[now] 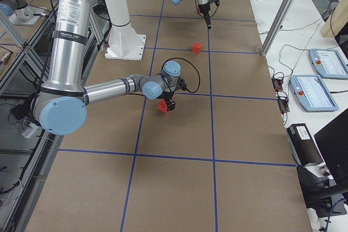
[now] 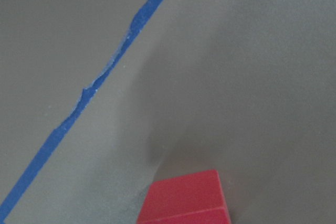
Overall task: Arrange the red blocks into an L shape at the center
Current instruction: 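Lower the right gripper and grasp the red cube, then carry the cube with the right gripper toward the center cube while the left arm withdraws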
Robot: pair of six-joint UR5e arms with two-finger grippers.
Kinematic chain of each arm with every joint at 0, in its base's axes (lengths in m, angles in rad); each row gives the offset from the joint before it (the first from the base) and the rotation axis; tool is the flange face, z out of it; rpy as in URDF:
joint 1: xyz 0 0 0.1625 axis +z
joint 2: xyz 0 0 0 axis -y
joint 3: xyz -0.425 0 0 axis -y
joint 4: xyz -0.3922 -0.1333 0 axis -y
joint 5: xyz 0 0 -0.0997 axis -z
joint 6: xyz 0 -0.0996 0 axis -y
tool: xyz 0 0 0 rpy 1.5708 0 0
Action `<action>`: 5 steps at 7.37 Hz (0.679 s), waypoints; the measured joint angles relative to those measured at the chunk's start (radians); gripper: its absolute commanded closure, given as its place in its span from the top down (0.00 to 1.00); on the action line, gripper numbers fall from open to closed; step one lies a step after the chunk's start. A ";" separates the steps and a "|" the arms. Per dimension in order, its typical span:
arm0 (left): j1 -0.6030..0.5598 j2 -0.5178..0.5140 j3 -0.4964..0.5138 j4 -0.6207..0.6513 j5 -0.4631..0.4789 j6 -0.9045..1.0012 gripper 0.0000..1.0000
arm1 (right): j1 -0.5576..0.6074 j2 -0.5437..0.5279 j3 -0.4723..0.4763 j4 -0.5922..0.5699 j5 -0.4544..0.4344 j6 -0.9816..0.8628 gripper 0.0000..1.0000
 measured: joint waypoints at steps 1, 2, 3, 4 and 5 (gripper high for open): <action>0.001 0.004 0.000 -0.002 0.000 0.000 1.00 | -0.003 -0.004 -0.001 -0.001 0.000 0.001 0.68; 0.003 0.012 0.000 -0.010 0.000 -0.001 1.00 | -0.005 -0.007 -0.001 -0.001 -0.001 0.002 0.47; 0.003 0.018 -0.001 -0.020 0.000 -0.001 1.00 | -0.005 -0.007 0.000 -0.001 -0.001 0.002 0.09; 0.004 0.020 -0.002 -0.026 0.000 -0.002 1.00 | 0.000 -0.007 0.006 -0.001 -0.001 0.002 0.00; 0.004 0.022 -0.006 -0.028 0.000 -0.001 0.99 | 0.019 -0.006 0.026 -0.001 0.001 0.006 0.00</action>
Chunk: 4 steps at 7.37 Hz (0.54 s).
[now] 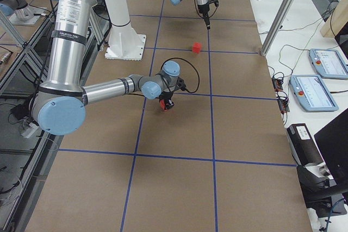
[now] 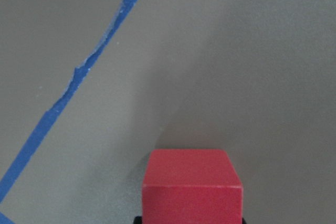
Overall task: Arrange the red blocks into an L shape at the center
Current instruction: 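Carry the cube with the right gripper toward the center cube while the left arm withdraws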
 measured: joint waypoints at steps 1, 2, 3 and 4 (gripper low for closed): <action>-0.001 0.004 -0.008 0.000 -0.001 0.001 1.00 | 0.029 0.001 0.028 -0.001 0.005 0.009 0.00; -0.005 0.013 -0.020 0.000 -0.002 0.010 0.99 | 0.051 0.010 0.054 -0.003 0.017 0.042 0.00; -0.015 0.033 -0.037 0.000 -0.003 0.033 0.99 | 0.055 0.053 0.065 -0.014 0.034 0.121 0.00; -0.042 0.071 -0.063 0.000 -0.020 0.079 0.99 | 0.047 0.151 0.065 -0.072 0.047 0.211 0.00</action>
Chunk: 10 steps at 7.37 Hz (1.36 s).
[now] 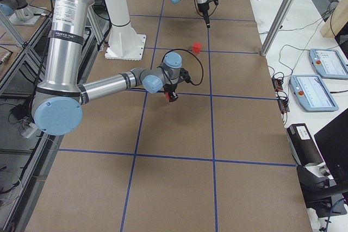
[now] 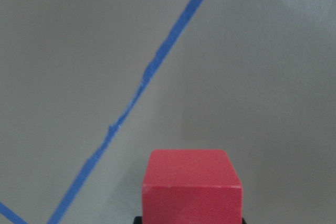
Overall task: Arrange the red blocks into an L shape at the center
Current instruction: 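Carry the cube with the right gripper toward the center cube while the left arm withdraws, then lower the held cube beside the center cube, on its side nearer the robot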
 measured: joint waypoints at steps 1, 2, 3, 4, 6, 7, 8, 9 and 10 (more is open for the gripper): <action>-0.048 0.050 -0.024 0.000 -0.050 0.064 0.99 | -0.015 0.141 -0.001 -0.131 0.002 0.053 0.00; -0.106 0.108 -0.046 -0.001 -0.112 0.143 0.99 | -0.040 0.309 -0.007 -0.311 -0.010 0.091 0.00; -0.169 0.173 -0.067 -0.003 -0.168 0.235 0.99 | -0.080 0.464 -0.029 -0.457 -0.039 0.154 0.00; -0.236 0.230 -0.076 -0.004 -0.227 0.328 0.99 | -0.122 0.581 -0.070 -0.525 -0.071 0.255 0.00; -0.368 0.317 -0.076 -0.004 -0.330 0.507 0.99 | -0.194 0.732 -0.163 -0.553 -0.107 0.454 0.00; -0.421 0.345 -0.071 -0.002 -0.363 0.581 0.99 | -0.227 0.776 -0.203 -0.549 -0.130 0.542 0.00; -0.456 0.370 -0.069 -0.001 -0.384 0.636 1.00 | -0.255 0.811 -0.257 -0.512 -0.161 0.632 0.00; -0.478 0.391 -0.069 -0.001 -0.394 0.675 1.00 | -0.277 0.849 -0.342 -0.440 -0.190 0.725 0.00; -0.488 0.404 -0.068 -0.001 -0.399 0.694 0.99 | -0.291 0.898 -0.444 -0.374 -0.207 0.805 0.00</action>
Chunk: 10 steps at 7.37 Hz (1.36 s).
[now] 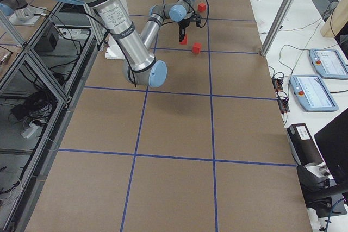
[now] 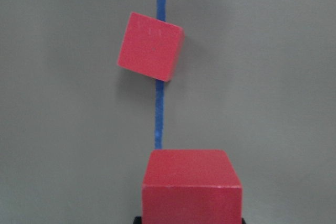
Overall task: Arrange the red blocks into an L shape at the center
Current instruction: 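Lower the held cube beside the center cube, on its side nearer the robot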
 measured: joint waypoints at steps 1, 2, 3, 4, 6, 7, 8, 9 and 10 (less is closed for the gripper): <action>-0.004 0.008 0.000 0.000 -0.002 0.008 1.00 | -0.008 0.038 -0.074 0.034 -0.012 0.045 0.00; -0.005 0.014 0.001 -0.001 -0.002 0.010 0.99 | -0.012 0.056 -0.116 0.048 -0.028 0.065 0.00; -0.005 0.017 0.002 -0.001 -0.002 0.011 0.99 | -0.014 0.059 -0.137 0.053 -0.040 0.069 0.00; -0.005 0.019 0.005 -0.002 -0.002 0.012 0.99 | -0.015 0.057 -0.148 0.055 -0.050 0.065 0.00; -0.005 0.020 0.008 -0.002 -0.002 0.012 0.99 | -0.015 0.057 -0.168 0.057 -0.077 0.037 0.00; -0.006 0.021 0.008 -0.002 -0.002 0.012 1.00 | -0.014 0.057 -0.174 0.058 -0.095 0.020 0.00; -0.006 0.023 0.008 -0.002 -0.002 0.012 0.99 | -0.014 0.057 -0.179 0.059 -0.110 0.002 0.00; -0.005 0.024 0.008 -0.002 -0.002 0.012 1.00 | -0.013 0.057 -0.183 0.067 -0.120 -0.015 0.00; -0.006 0.024 0.008 -0.002 -0.001 0.012 0.99 | -0.013 0.057 -0.191 0.089 -0.127 -0.028 0.00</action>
